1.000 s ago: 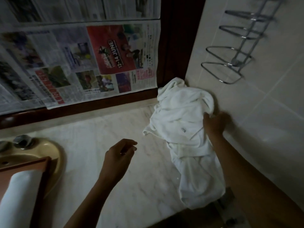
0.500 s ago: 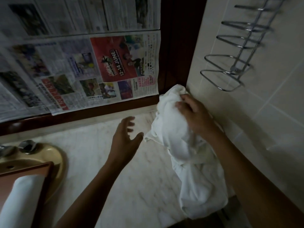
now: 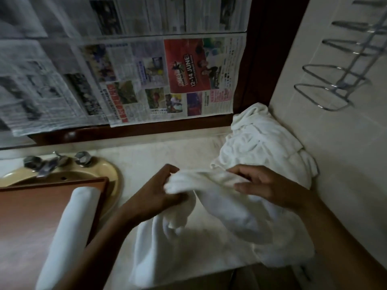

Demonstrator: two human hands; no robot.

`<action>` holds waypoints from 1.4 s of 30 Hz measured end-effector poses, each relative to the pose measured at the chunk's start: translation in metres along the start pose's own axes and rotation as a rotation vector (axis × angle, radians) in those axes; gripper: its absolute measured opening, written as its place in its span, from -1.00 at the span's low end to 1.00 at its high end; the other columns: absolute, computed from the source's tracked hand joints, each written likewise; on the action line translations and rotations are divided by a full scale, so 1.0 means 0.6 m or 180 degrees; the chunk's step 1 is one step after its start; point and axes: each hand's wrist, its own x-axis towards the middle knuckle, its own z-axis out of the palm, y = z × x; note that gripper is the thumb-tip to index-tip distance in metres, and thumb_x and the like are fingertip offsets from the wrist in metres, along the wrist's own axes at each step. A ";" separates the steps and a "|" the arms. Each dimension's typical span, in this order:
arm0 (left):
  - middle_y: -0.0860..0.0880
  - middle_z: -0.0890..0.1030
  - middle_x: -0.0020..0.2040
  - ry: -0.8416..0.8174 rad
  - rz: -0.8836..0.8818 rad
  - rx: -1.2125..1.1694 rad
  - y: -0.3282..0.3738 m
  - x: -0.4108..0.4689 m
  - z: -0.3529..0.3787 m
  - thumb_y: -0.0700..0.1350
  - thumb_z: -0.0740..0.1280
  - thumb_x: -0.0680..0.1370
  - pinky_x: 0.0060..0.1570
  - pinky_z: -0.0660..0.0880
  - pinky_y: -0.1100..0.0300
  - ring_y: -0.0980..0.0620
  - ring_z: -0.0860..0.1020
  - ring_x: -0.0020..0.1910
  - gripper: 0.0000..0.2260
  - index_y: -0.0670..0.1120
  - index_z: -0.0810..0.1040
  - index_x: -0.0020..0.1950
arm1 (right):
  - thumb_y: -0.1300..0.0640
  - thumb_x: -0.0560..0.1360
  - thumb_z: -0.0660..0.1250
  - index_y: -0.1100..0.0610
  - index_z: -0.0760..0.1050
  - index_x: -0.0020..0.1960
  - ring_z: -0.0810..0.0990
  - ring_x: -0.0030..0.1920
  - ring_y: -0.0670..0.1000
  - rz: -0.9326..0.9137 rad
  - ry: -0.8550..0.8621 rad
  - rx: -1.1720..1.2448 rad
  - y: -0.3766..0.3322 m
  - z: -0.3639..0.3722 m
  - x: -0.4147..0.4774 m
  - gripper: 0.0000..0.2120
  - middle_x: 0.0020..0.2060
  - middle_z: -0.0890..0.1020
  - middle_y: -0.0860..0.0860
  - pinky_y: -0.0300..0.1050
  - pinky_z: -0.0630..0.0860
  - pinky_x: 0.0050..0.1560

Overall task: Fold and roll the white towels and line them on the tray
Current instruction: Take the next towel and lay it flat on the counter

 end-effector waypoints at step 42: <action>0.01 0.65 -0.08 0.0464 0.0336 -0.0431 -0.094 -0.411 -0.073 -0.16 0.31 0.67 -0.14 0.55 0.25 0.13 0.63 -0.10 -0.92 -0.05 0.59 0.01 | -0.19 0.57 0.32 -0.04 0.53 -0.24 0.59 -0.29 -0.16 -0.0009 0.0739 -0.0893 -0.098 0.497 -0.099 -0.69 -0.36 0.60 -0.10 -0.05 0.53 -0.27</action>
